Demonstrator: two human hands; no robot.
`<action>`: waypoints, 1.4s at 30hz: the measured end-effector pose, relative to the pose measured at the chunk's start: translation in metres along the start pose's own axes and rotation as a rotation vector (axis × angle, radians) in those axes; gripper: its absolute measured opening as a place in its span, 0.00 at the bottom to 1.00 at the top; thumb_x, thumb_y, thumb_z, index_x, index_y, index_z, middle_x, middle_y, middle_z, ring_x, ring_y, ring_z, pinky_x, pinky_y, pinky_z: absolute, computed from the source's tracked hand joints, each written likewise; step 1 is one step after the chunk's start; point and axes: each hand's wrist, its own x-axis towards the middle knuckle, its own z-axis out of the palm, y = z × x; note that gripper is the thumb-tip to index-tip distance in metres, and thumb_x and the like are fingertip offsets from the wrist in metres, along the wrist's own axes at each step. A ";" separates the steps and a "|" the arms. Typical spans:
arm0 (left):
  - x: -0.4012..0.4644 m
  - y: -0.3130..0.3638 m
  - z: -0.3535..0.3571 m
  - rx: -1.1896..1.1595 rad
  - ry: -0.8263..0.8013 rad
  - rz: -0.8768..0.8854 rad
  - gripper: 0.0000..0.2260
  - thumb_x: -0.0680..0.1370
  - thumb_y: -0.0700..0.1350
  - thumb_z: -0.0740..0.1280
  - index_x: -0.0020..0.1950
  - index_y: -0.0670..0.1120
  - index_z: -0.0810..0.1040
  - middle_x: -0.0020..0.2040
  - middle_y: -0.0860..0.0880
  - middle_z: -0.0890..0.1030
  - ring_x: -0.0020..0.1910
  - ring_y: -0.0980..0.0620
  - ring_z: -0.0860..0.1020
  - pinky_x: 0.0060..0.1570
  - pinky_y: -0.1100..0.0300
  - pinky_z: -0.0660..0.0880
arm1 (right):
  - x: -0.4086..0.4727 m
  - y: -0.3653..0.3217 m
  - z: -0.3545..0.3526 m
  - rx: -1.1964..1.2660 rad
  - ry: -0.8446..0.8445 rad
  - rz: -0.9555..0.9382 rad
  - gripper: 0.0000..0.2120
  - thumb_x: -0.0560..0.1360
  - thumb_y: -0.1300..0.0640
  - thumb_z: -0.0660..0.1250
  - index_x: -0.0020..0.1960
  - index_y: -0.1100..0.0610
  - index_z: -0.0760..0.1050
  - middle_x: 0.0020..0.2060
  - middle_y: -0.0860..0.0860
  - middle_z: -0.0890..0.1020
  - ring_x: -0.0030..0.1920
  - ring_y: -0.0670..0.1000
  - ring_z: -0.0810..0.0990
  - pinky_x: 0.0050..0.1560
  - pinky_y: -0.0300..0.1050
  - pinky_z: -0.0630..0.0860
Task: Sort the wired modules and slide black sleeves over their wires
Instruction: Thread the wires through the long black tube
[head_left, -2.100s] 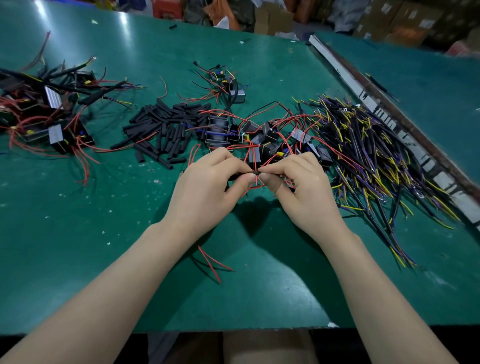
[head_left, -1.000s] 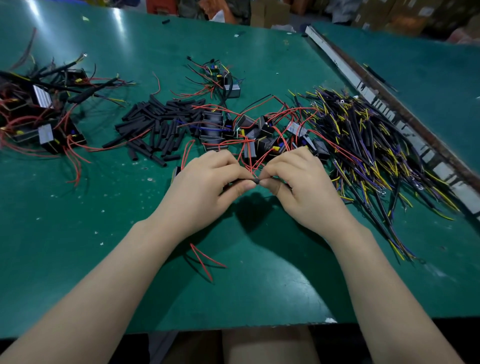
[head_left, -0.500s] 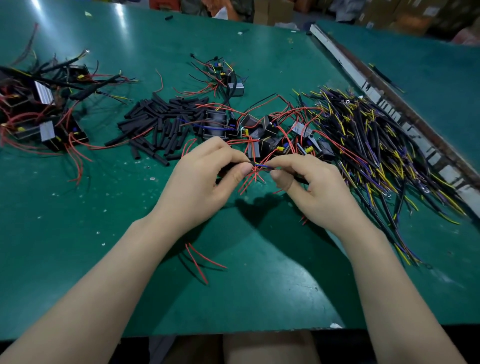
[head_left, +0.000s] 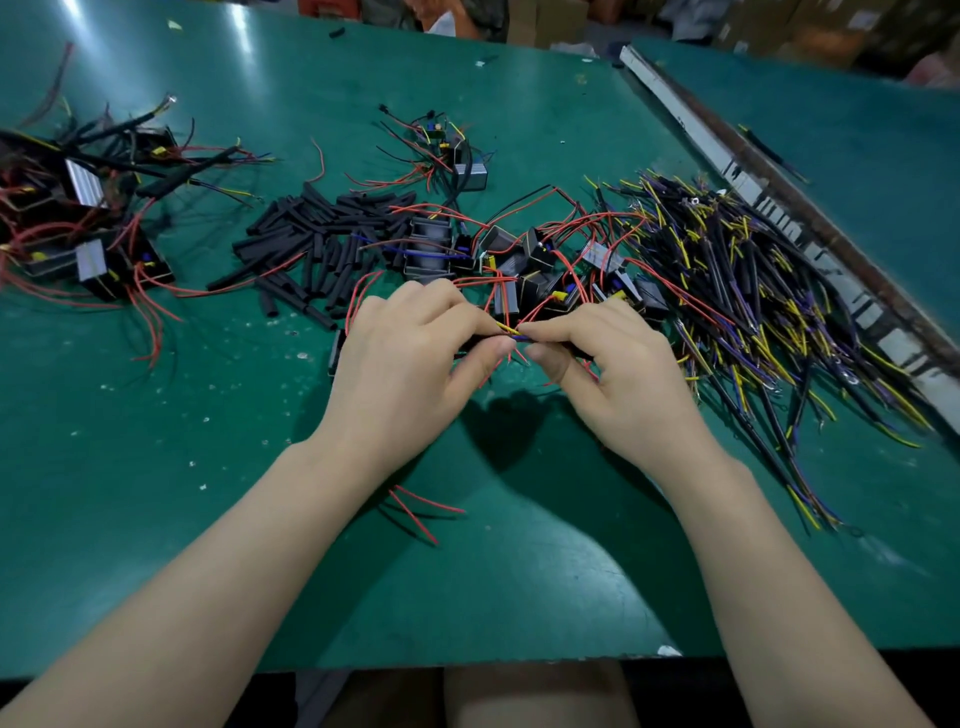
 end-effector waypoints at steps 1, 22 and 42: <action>0.001 0.000 0.000 -0.010 -0.009 -0.018 0.13 0.78 0.53 0.63 0.46 0.46 0.83 0.40 0.48 0.79 0.40 0.43 0.75 0.37 0.47 0.71 | 0.000 0.000 0.000 0.006 -0.001 0.013 0.09 0.76 0.58 0.67 0.52 0.61 0.82 0.42 0.53 0.83 0.42 0.57 0.77 0.46 0.49 0.71; 0.004 -0.013 -0.010 -0.229 -0.054 -0.055 0.10 0.76 0.45 0.66 0.47 0.39 0.82 0.43 0.44 0.79 0.43 0.47 0.77 0.48 0.56 0.72 | 0.001 0.006 -0.010 0.109 0.128 0.087 0.06 0.73 0.62 0.71 0.49 0.59 0.81 0.42 0.34 0.74 0.44 0.45 0.73 0.48 0.34 0.70; 0.005 -0.009 -0.004 -0.236 -0.033 -0.109 0.10 0.78 0.41 0.62 0.48 0.37 0.80 0.42 0.41 0.76 0.42 0.49 0.73 0.45 0.57 0.70 | 0.000 0.002 -0.004 0.129 0.088 0.036 0.04 0.75 0.62 0.69 0.49 0.58 0.81 0.41 0.45 0.80 0.43 0.49 0.78 0.46 0.47 0.76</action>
